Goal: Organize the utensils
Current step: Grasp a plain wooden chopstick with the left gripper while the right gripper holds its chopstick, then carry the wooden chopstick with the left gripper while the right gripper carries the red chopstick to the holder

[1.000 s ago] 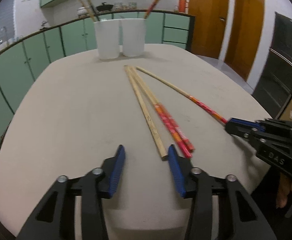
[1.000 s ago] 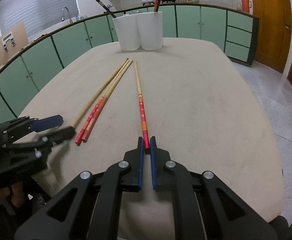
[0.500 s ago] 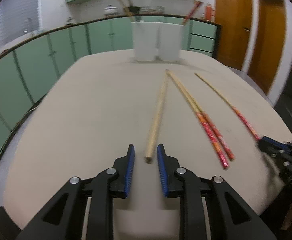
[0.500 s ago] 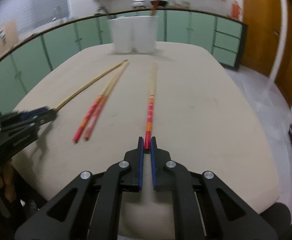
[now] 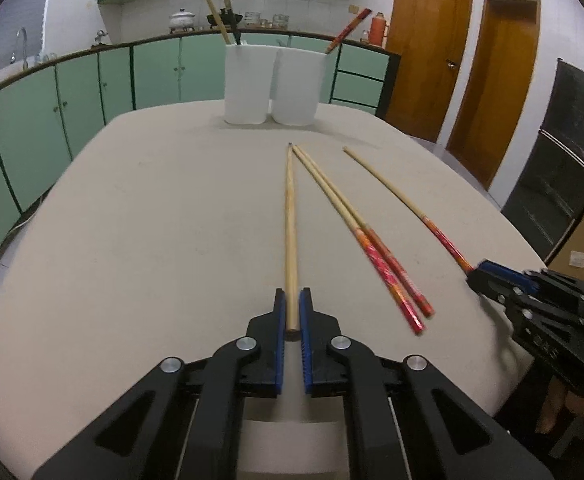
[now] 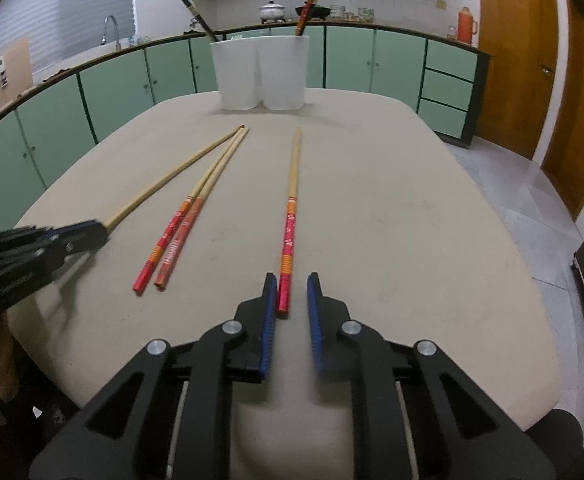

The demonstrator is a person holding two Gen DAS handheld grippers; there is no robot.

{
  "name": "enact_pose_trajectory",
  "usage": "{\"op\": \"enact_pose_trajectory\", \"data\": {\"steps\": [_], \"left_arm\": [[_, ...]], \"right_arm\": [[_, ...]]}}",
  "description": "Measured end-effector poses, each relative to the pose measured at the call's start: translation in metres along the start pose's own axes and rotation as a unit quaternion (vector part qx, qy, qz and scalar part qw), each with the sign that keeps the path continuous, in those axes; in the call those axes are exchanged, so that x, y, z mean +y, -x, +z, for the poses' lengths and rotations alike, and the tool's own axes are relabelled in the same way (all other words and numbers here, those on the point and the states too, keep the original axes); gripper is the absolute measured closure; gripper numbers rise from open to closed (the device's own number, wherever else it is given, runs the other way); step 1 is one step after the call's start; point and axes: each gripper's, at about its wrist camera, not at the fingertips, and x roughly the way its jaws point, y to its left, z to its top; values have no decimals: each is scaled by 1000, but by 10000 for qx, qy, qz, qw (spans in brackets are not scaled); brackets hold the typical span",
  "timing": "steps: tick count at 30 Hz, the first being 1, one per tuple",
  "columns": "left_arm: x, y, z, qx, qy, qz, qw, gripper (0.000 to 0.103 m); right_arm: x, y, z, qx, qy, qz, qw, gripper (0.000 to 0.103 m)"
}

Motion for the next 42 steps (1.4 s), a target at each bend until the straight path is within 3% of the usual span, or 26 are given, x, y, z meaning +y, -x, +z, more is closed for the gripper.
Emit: {"op": "enact_pose_trajectory", "data": {"steps": [7, 11, 17, 23, 28, 42], "left_arm": [[-11, 2, -4, 23, -71, 86, 9999, 95], [-6, 9, 2, 51, 118, -4, 9999, 96], [2, 42, 27, 72, 522, 2, 9986, 96], [10, 83, 69, -110, 536, 107, 9984, 96], [10, 109, 103, -232, 371, 209, 9988, 96], [9, 108, 154, -252, -2, 200, 9995, 96]], "right_arm": [[1, 3, -2, 12, 22, 18, 10000, 85], [3, 3, 5, 103, 87, 63, 9999, 98], [-3, 38, 22, -16, -36, 155, 9999, 98], [-10, 96, 75, -361, 156, 341, 9986, 98], [-13, 123, 121, -401, 401, 536, 9970, 98], [-9, 89, 216, -24, 893, 861, 9923, 98]]}}
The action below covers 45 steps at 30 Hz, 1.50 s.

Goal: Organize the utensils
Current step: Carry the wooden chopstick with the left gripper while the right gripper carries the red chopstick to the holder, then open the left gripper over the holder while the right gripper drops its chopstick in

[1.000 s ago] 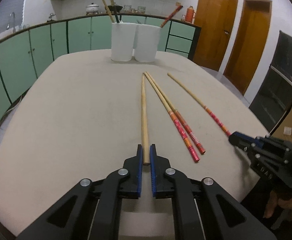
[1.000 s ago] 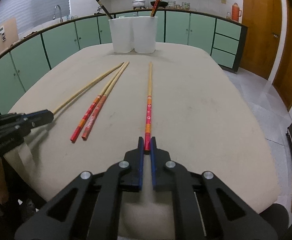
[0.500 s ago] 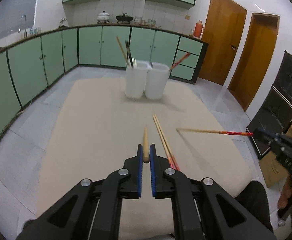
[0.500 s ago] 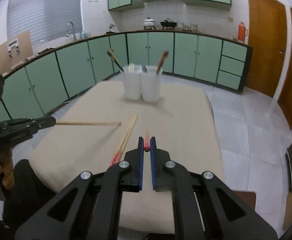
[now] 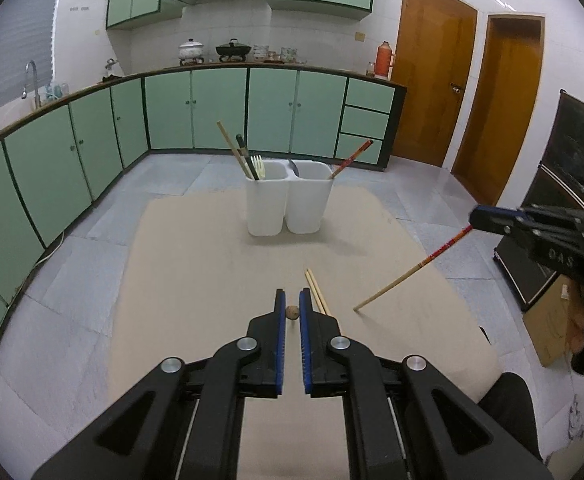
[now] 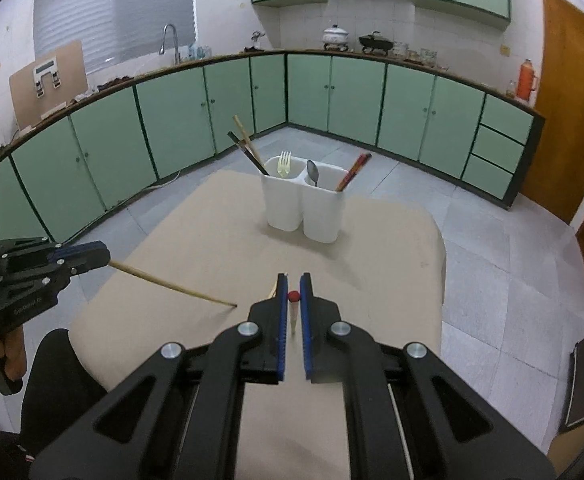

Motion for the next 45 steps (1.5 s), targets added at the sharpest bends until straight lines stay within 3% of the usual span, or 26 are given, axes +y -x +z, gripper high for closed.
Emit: {"op": "enact_pose_trajectory", "data": {"steps": [9, 20, 32, 45], "left_arm": [[15, -23, 48, 244, -18, -165, 9996, 96], [27, -39, 89, 499, -98, -235, 9984, 97], [25, -21, 150, 209, -331, -133, 9991, 97], [11, -14, 235, -383, -402, -57, 9984, 97]], "right_arm": [[-6, -29, 45, 424, 95, 147, 9989, 98], [-16, -27, 71, 537, 92, 199, 9983, 98], [-17, 2, 123, 421, 134, 211, 9988, 98], [-14, 9, 208, 143, 123, 204, 9996, 98]]}}
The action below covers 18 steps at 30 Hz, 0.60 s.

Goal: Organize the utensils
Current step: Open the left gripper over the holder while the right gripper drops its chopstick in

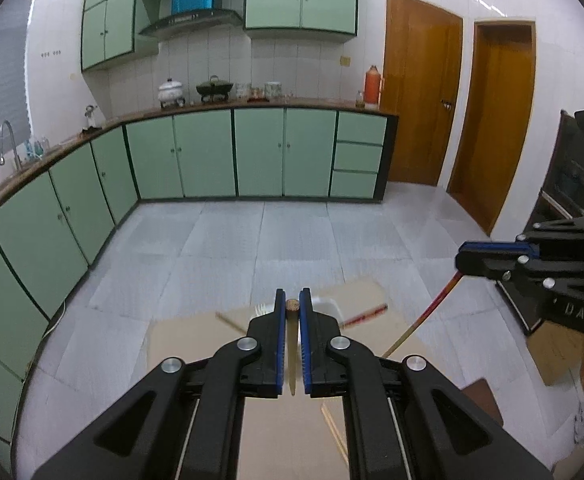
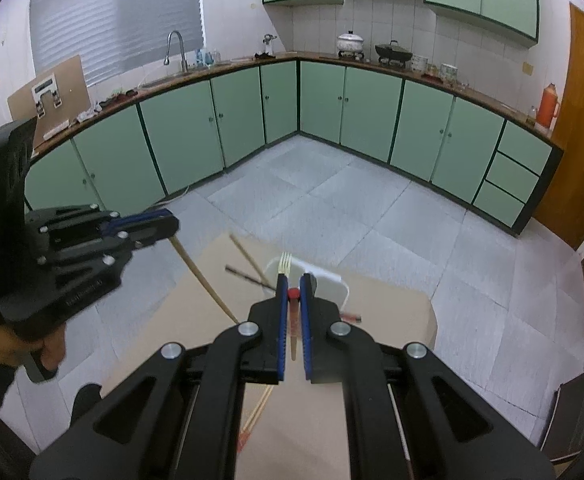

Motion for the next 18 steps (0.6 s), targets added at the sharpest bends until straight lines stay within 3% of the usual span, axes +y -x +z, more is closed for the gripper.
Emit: {"op": "enact_pose_trajectory", "data": {"steps": [9, 15, 18], "left_arm": [[10, -36, 47, -474, 192, 8, 9987, 97], [22, -84, 42, -566, 329, 132, 9978, 97], [31, -114, 25, -381, 487, 78, 9981, 97]], "right_arm": [[-15, -44, 45, -183, -22, -261, 9995, 98], [-38, -98, 42, -72, -230, -328, 9992, 98], [-46, -118, 33, 28, -321, -305, 9990, 98]]}}
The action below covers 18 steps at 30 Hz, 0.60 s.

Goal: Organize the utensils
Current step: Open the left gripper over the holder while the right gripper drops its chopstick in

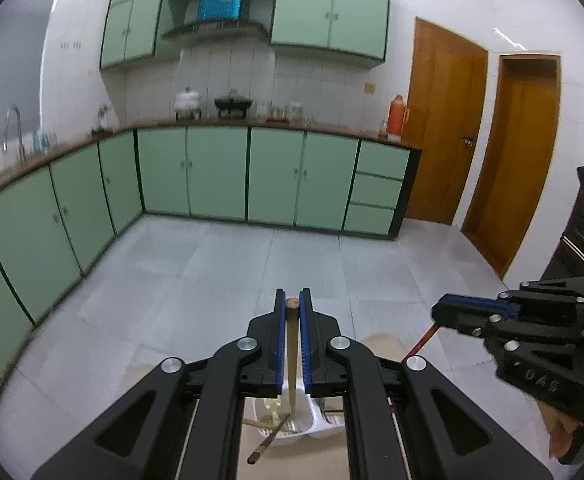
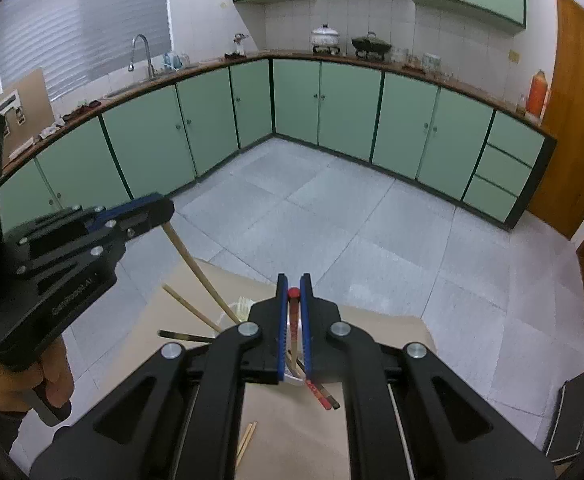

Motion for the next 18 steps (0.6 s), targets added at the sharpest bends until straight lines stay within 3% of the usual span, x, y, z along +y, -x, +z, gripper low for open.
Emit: {"op": "enact_pose_trajectory", "data": {"steps": [7, 9, 11, 18], "left_arm": [[12, -37, -46, 460, 59, -48, 9989, 96], [16, -36, -52, 491, 66, -21, 9988, 95], [21, -32, -53, 486, 96, -14, 9988, 89], [37, 28, -49, 150, 7, 90, 9998, 78]], "right_arm": [[-9, -35, -29, 302, -183, 71, 9994, 97], [-12, -38, -36, 341, -248, 72, 9991, 91], [-14, -34, -40, 321, -318, 89, 9989, 86], [-27, 19, -54, -126, -557, 204, 9982, 84]]}}
